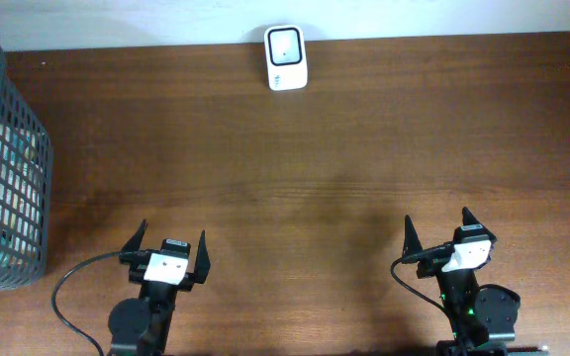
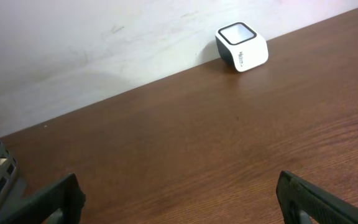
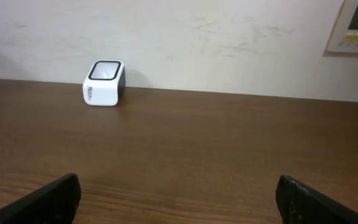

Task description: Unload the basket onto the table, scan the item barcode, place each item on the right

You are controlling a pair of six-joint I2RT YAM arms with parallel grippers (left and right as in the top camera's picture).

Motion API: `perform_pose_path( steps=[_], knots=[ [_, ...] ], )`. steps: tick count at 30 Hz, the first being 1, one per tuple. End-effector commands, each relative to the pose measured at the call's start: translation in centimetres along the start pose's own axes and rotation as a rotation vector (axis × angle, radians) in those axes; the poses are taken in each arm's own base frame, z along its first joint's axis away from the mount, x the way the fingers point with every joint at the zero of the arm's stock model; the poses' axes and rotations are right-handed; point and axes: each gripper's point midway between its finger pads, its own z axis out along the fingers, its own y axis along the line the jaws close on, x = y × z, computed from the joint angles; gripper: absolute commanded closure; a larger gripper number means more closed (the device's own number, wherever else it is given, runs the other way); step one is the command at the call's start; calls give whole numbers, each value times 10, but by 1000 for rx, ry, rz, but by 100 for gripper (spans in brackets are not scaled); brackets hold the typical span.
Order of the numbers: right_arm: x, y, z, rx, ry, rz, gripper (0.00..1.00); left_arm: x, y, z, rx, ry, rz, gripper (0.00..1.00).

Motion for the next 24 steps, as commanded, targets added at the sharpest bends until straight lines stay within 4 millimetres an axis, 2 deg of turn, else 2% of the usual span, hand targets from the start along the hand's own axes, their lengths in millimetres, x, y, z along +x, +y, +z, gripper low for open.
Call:
perform_pose_path(
  steps=[1, 4, 7, 8, 9, 13, 15, 17, 19, 21, 22, 23, 24],
  knots=[
    [2, 0, 0, 0, -2, 4, 1, -18, -8, -1, 50, -81, -19, 1],
    [2, 0, 0, 0, -2, 4, 1, -45, 3, -6, 25, -132, -89, 1],
    [2, 0, 0, 0, -2, 4, 1, -97, 19, -11, 26, -125, -89, 1],
    [2, 0, 0, 0, -2, 4, 1, -108, 22, -9, 30, -111, -89, 1],
    [2, 0, 0, 0, -2, 4, 1, -133, 30, -2, 41, -67, -91, 1],
    [2, 0, 0, 0, -2, 4, 1, -186, 46, 32, 82, 94, -97, 1],
    [2, 0, 0, 0, -2, 4, 1, -204, 52, 51, 108, 195, -100, 1],
    [2, 0, 0, 0, -2, 4, 1, -223, 58, 78, 148, 355, -105, 1],
    [2, 0, 0, 0, -2, 4, 1, -239, 58, 97, 215, 515, -117, 1],
    [2, 0, 0, 0, -2, 4, 1, -259, 54, 113, 276, 525, -135, 1],
    [2, 0, 0, 0, -2, 4, 1, -276, 59, 129, 268, 476, -119, 1],
    [2, 0, 0, 0, -2, 4, 1, -282, 61, 138, 274, 439, -55, 1],
    [2, 0, 0, 0, -2, 4, 1, -289, 77, 147, 206, 404, -16, 1]
  ],
)
